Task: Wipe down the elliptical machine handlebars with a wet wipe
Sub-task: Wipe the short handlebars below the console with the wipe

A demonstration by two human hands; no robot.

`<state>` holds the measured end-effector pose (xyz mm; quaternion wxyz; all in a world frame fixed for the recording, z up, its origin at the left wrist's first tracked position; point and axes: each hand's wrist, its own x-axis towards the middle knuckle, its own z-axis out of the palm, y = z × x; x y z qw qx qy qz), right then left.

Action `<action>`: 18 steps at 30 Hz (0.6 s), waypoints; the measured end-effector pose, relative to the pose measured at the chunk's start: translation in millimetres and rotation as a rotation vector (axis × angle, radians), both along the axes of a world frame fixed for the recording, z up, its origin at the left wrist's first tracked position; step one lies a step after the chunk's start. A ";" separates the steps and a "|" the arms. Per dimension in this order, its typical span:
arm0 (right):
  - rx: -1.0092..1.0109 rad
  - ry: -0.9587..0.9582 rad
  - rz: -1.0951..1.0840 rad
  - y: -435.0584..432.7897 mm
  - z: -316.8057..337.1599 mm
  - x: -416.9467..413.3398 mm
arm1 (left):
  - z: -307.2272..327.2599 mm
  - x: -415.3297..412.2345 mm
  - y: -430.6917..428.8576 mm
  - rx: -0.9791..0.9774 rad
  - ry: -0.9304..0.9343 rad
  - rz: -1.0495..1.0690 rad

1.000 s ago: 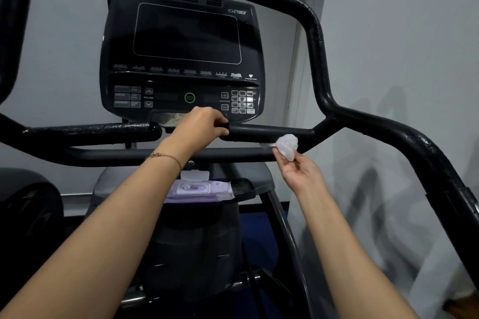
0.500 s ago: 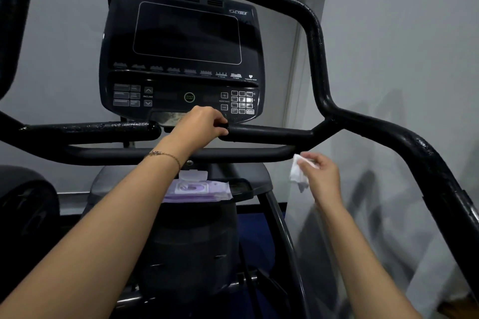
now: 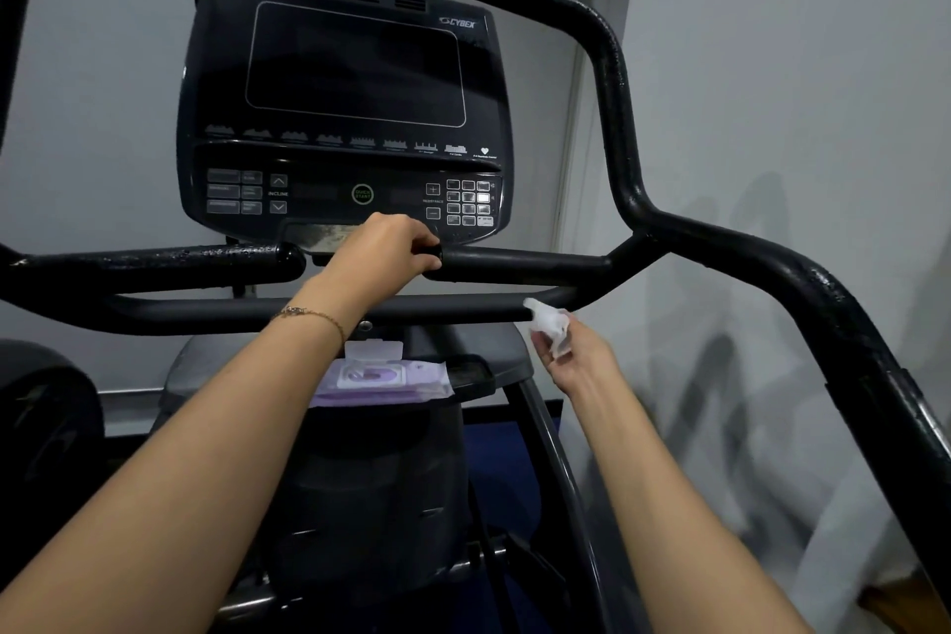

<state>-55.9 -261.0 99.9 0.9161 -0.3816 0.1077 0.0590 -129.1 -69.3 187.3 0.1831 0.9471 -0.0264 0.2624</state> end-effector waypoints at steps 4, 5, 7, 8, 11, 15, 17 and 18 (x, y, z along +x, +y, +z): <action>0.041 -0.056 -0.015 1.0 7.4 7.8 | -0.5 1.2 1.8 -0.009 -0.003 0.003; 0.115 -0.080 -0.025 0.9 9.6 7.9 | -0.7 1.2 1.9 -0.010 -0.002 0.005; 0.275 -0.110 -0.031 0.5 12.6 5.5 | -0.9 0.9 1.9 -0.005 -0.005 0.005; 0.342 -0.121 -0.010 0.6 12.5 2.8 | -1.1 0.7 2.1 -0.004 -0.008 0.004; 0.371 -0.134 0.011 -3.0 8.8 -2.7 | -1.6 0.3 2.6 -0.004 -0.013 0.008; 0.316 -0.116 -0.117 -6.5 11.1 7.5 | -1.9 1.1 2.5 -0.006 -0.011 0.010; 0.243 -0.126 -0.140 -5.5 8.1 12.4 | -2.3 1.5 2.2 -0.009 -0.009 0.008; 0.213 -0.134 -0.137 -4.9 5.9 12.5 | -2.6 1.4 2.3 -0.008 -0.010 0.010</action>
